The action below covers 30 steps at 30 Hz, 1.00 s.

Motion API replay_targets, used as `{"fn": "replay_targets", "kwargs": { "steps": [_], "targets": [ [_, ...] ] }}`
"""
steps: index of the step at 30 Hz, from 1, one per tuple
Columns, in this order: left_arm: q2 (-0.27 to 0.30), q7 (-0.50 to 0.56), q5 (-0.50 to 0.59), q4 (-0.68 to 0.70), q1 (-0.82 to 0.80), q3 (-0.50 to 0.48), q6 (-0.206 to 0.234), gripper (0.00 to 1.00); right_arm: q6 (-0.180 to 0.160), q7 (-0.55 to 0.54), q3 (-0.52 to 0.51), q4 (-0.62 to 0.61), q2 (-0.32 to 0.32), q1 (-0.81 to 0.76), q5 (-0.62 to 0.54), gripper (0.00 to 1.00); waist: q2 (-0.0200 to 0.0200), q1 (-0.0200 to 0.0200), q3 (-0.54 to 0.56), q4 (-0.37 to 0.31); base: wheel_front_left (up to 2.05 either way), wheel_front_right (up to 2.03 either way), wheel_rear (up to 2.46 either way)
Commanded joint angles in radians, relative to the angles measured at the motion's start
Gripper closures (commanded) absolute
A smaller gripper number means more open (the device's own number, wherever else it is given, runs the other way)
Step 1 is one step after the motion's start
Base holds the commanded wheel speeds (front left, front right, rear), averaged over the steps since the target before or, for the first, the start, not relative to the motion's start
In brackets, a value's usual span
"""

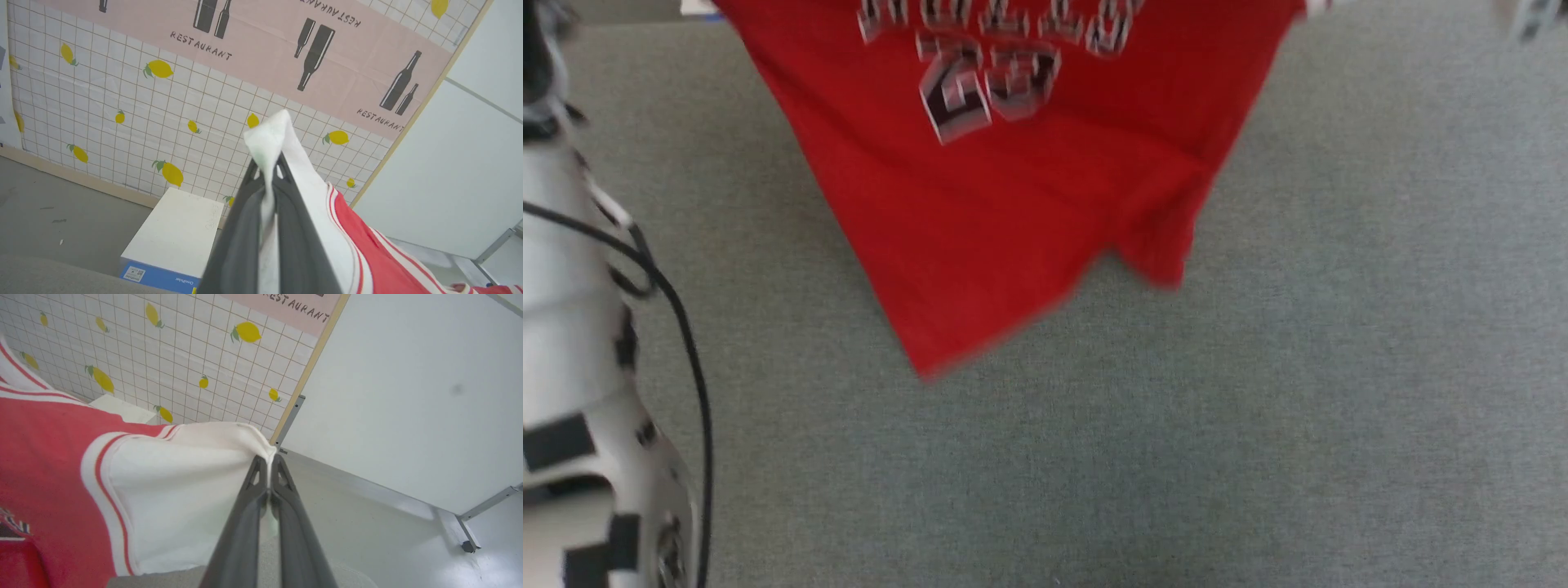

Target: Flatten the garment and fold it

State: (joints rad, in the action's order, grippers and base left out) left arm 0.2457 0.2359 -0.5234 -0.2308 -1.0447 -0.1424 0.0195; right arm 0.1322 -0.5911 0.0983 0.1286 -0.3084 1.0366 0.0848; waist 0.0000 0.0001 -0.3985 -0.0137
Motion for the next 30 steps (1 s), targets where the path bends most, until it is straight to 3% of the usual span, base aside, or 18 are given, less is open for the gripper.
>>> {"fn": "replay_targets", "kwargs": {
  "steps": [1,8,16,24,30],
  "targets": [
    [0.012,-0.035,0.011,-0.002,-0.056,-0.015,0.015,1.00,-0.002,0.026,0.004,0.022,-0.001,0.067,-0.018,1.00,0.0000,-0.0001,-0.070,-0.005,0.00,0.00,0.00],
    [0.016,-0.184,0.011,-0.047,-0.245,-0.060,0.044,1.00,-0.002,0.156,0.010,0.135,0.011,0.322,-0.109,1.00,0.0000,-0.0001,-0.113,-0.002,0.00,0.00,0.00],
    [0.003,-0.287,-0.046,-0.115,-0.264,-0.098,-0.013,1.00,-0.002,0.337,-0.049,0.219,0.038,0.432,-0.174,1.00,0.0000,-0.0001,-0.103,0.018,0.00,0.00,0.00],
    [-0.010,-0.241,-0.047,-0.225,0.019,-0.028,-0.107,1.00,-0.002,0.384,-0.015,0.320,0.040,0.197,-0.092,1.00,0.0000,-0.0001,-0.013,0.034,0.00,0.00,0.00],
    [-0.018,-0.171,-0.074,-0.207,0.311,0.028,-0.138,1.00,-0.002,0.360,-0.005,0.272,0.035,-0.103,0.053,1.00,0.0000,-0.0001,0.085,0.034,0.00,0.00,0.00]
  ]
}}
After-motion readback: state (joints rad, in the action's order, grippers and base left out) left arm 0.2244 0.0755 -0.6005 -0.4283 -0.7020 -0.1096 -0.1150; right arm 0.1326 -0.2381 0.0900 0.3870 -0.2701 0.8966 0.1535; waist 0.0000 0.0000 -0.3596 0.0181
